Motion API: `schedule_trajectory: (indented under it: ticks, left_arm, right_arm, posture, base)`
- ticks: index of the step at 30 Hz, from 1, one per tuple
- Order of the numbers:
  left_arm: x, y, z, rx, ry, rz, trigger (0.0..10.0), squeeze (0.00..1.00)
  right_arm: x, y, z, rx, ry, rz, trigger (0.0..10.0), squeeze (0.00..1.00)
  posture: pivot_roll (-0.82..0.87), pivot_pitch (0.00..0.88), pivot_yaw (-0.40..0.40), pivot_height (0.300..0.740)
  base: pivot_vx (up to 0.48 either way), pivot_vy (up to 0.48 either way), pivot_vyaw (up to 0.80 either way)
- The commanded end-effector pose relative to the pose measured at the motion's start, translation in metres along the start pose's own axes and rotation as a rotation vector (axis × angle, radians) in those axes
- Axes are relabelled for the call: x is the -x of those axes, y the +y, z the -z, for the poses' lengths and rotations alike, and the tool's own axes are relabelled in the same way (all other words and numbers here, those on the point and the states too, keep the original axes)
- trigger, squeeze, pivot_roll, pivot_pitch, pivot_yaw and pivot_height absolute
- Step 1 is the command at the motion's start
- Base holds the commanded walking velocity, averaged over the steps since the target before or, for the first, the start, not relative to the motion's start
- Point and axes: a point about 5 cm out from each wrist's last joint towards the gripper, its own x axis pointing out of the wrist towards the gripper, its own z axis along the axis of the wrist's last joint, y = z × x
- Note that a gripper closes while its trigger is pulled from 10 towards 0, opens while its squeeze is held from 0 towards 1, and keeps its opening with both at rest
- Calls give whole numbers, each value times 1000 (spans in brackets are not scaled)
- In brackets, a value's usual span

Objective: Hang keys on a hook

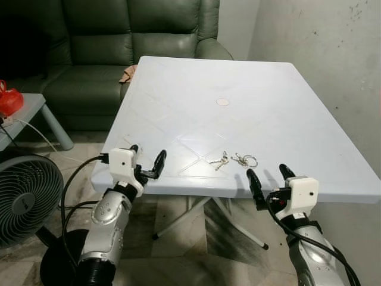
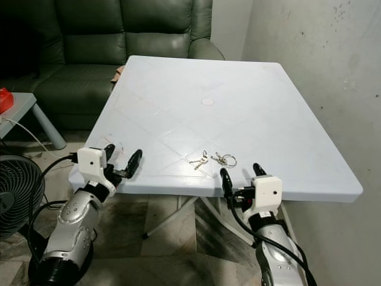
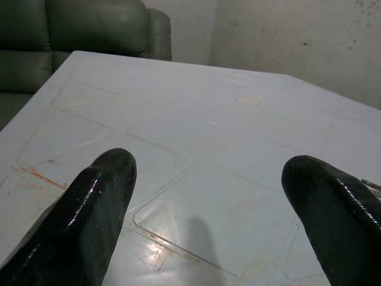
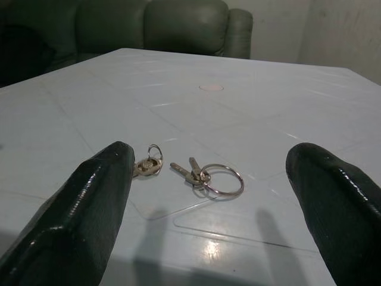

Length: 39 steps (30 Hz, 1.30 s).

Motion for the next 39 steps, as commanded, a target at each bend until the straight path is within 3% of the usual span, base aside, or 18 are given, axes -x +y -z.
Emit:
schedule_trajectory:
  ticks: [1, 23, 30, 39]
  left_arm:
    - [1, 1, -3, -10, -2, 5, 10000, 0]
    - [0, -1, -4, -3, -2, 15, 10000, 0]
    - [1, -22, -6, -57, -6, 134, 10000, 0]
    - [8, -38, -19, -58, -39, 234, 10000, 0]
  right_arm:
    - [1, 0, -4, -2, -10, -8, 10000, 0]
    - [1, 0, -6, 10, -7, -25, 10000, 0]
    - [-10, 3, -11, 25, 5, -52, 10000, 0]
    - [-32, -4, -23, 69, 43, -80, 10000, 0]
  posture:
    - [-30, 0, -19, 740]
    - [-27, 0, -23, 740]
    - [-17, 16, -30, 740]
    - [14, 95, -58, 740]
  base:
    - [0, 0, 0]
    - [0, 0, 0]
    - [0, 0, 0]
    - [0, 0, 0]
